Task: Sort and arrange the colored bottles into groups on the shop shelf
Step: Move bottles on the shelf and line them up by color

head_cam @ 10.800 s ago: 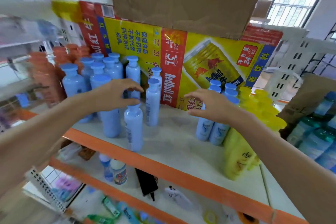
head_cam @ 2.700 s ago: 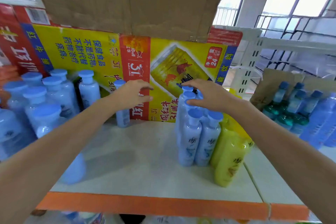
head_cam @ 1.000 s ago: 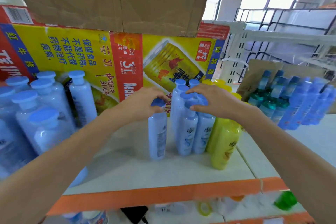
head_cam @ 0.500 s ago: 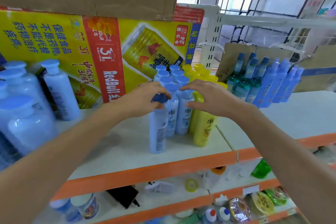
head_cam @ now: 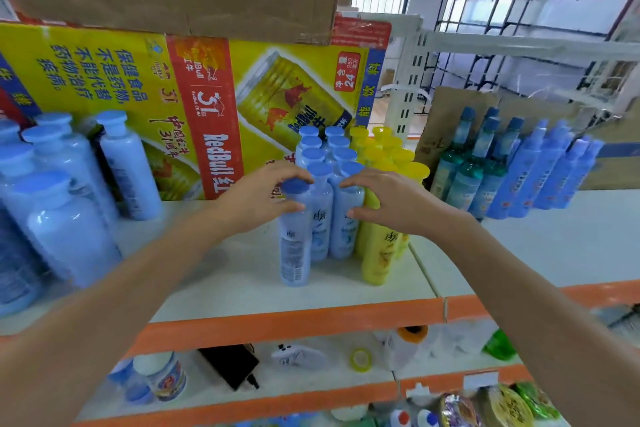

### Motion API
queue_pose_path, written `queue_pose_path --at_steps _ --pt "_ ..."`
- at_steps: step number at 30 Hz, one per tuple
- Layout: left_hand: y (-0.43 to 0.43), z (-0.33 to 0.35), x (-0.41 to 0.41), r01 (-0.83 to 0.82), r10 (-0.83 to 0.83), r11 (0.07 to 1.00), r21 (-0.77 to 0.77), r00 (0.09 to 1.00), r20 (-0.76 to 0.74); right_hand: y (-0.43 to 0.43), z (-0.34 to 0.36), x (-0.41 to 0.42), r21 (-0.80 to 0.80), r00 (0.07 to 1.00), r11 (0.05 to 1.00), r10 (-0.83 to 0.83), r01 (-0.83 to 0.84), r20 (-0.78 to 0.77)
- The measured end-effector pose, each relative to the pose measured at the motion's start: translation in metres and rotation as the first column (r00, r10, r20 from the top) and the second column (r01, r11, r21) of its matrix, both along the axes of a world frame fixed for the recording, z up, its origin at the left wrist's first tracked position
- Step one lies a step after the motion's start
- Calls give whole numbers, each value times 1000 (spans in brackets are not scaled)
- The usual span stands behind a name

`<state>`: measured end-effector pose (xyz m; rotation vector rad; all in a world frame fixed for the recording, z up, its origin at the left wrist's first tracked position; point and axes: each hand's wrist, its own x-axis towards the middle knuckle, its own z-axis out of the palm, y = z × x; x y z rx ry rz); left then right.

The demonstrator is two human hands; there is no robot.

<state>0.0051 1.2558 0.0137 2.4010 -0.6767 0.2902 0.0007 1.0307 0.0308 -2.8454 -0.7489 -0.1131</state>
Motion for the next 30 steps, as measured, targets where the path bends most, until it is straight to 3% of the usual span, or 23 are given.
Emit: queue_pose_path --at_steps 4,7,21,24,30 --pt "-5 -5 5 -174 173 985 20 984 36 -2 -6 2 17 999 999 37 -37 1" --pt "-10 -9 6 -203 203 979 4 979 36 -4 -10 3 20 998 998 61 -61 -4" --pt "-22 -3 0 11 -24 995 -96 990 -142 -7 -13 3 92 996 992 89 -89 7" --pt "-21 -3 0 -64 43 986 -154 990 -134 -5 -12 2 72 995 993 98 -98 14" --pt "-25 -1 5 -174 174 982 -68 985 0 -3 -12 2 62 994 993 103 -104 23"
